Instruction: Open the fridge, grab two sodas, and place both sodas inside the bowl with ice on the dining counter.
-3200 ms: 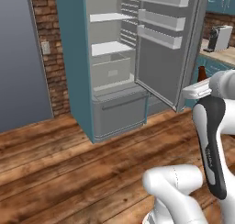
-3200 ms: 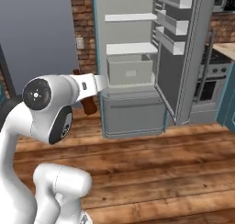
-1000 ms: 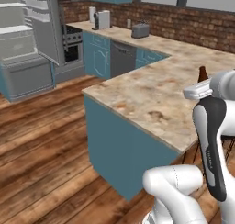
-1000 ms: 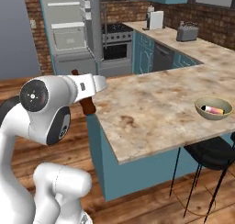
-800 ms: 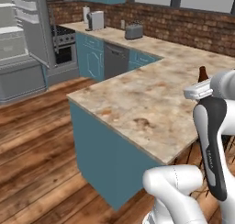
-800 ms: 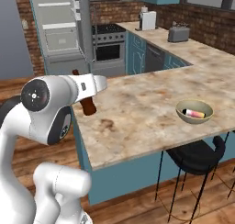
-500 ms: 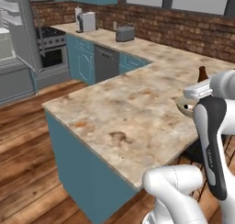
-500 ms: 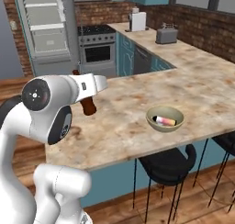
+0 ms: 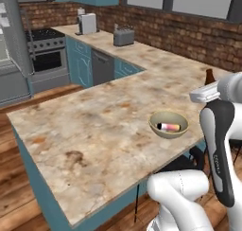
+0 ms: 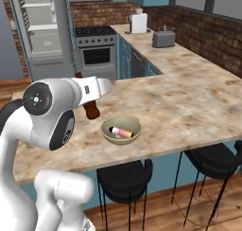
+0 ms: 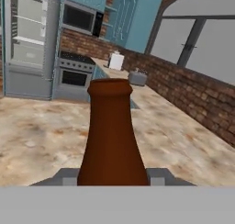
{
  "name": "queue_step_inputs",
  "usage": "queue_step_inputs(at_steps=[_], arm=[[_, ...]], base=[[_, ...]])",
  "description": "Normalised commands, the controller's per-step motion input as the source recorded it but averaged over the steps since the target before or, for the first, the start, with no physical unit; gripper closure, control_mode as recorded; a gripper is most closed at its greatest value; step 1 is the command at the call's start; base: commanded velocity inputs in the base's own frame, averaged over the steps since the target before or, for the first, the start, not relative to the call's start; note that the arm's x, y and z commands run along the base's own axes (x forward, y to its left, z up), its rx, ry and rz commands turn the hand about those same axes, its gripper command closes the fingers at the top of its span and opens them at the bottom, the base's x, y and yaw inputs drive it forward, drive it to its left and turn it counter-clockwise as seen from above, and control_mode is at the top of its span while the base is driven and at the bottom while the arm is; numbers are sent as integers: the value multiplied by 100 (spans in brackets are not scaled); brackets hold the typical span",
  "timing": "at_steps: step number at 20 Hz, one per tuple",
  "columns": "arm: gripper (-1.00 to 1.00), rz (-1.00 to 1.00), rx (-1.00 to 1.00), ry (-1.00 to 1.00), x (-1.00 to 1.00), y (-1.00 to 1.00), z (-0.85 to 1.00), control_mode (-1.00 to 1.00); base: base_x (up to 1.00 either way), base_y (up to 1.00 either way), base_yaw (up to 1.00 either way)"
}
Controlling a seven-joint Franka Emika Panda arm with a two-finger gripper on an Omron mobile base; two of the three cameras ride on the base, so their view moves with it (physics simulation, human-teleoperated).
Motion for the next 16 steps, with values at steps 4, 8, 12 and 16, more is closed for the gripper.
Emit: queue_step_inputs(at_steps=[4, 8, 12, 16], arm=[[100, 0, 0, 0, 0, 0, 0, 100], [100, 0, 0, 0, 0, 0, 0, 100], [100, 29, -11, 25, 100, 0, -85, -100], [100, 15, -27, 39, 100, 0, -74, -100]], base=[[48, -74, 29], [71, -33, 34], [0, 0, 0], [0, 0, 0]])
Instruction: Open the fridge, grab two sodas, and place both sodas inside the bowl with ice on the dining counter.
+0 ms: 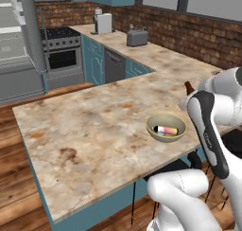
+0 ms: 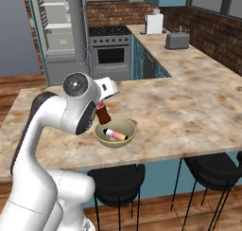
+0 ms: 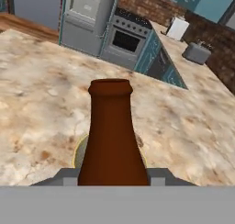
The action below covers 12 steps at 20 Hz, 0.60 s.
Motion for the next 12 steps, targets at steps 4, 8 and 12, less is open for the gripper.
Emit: queue_step_inputs(at_steps=[4, 8, 12], arm=[[100, 17, -25, 29, 100, 0, -61, -100], [100, 18, -14, 13, 75, 0, -66, -100], [100, 15, -17, 20, 55, 0, -76, -100]], base=[[0, 0, 0], [0, 0, 0], [0, 0, 0]])
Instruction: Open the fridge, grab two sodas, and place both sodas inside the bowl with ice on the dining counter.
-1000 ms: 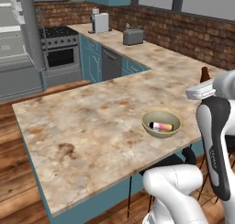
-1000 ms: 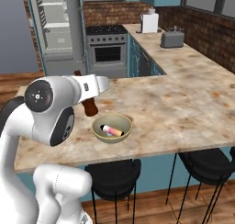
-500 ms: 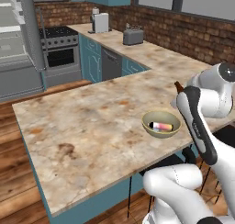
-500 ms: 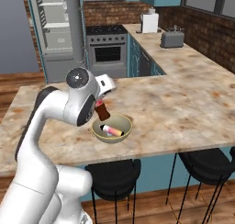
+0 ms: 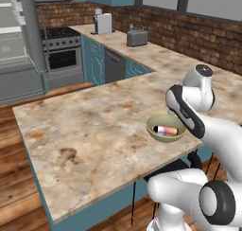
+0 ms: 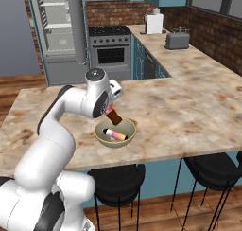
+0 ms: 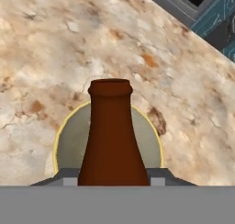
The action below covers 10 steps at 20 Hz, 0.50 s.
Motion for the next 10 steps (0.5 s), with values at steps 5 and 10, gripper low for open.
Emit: queue_step_inputs(at_steps=[5, 10], arm=[[100, 6, -13, 16, 30, 0, -51, -100], [100, 7, -7, 11, 20, 0, -43, -100]], base=[[0, 0, 0], [0, 0, 0]])
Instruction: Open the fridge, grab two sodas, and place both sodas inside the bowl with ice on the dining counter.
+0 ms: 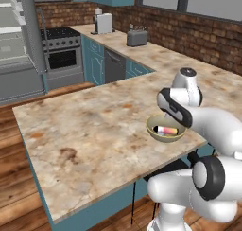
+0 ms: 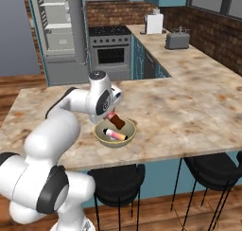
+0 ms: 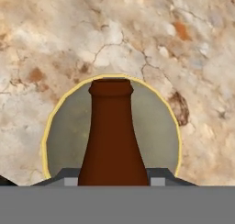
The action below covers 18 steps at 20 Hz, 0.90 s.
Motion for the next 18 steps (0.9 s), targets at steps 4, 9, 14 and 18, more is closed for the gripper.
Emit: queue_step_inputs(at_steps=[4, 9, 14, 18], arm=[[100, 10, -1, 11, 15, 0, -41, -100], [100, 13, 0, 10, 6, 0, -36, -100], [100, 12, 0, 9, 13, 0, -31, -100], [100, 11, 0, 6, 15, -1, -28, -100]], base=[[0, 0, 0], [0, 0, 0], [0, 0, 0], [0, 0, 0]])
